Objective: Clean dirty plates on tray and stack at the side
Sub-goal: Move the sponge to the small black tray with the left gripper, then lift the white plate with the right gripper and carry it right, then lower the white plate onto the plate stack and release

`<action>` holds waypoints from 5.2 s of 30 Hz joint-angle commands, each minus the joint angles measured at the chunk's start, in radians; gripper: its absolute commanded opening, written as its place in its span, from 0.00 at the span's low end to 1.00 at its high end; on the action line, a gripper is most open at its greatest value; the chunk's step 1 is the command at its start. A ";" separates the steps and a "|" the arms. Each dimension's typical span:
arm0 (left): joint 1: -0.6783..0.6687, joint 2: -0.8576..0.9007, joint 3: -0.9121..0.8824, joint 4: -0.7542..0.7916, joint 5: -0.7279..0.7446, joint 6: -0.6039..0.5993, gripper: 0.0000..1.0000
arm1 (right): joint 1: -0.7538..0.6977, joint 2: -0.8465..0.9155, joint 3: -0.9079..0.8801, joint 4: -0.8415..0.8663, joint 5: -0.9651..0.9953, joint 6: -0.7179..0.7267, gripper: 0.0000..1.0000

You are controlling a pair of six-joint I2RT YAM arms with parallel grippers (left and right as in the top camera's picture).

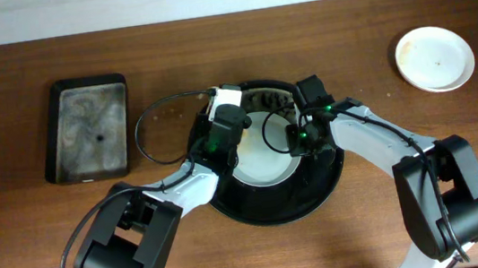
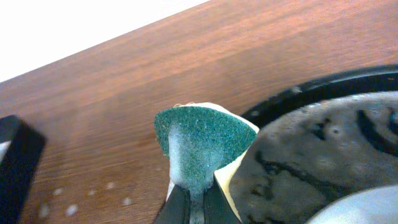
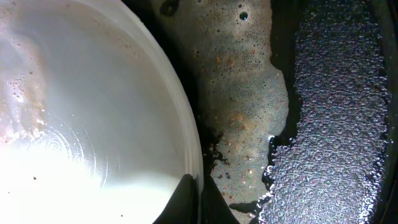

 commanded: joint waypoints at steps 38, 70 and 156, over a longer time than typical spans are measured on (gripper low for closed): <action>0.817 -0.455 0.006 -0.389 1.249 -0.153 0.01 | 0.452 0.000 0.648 -0.517 1.384 -0.283 0.04; 0.868 -0.455 0.006 -0.383 1.263 -0.146 0.01 | 0.555 0.132 0.646 -0.416 1.456 -0.438 0.04; 0.779 -0.524 0.006 -0.708 0.864 -0.146 0.01 | -0.952 0.379 0.646 0.051 -0.183 0.099 0.04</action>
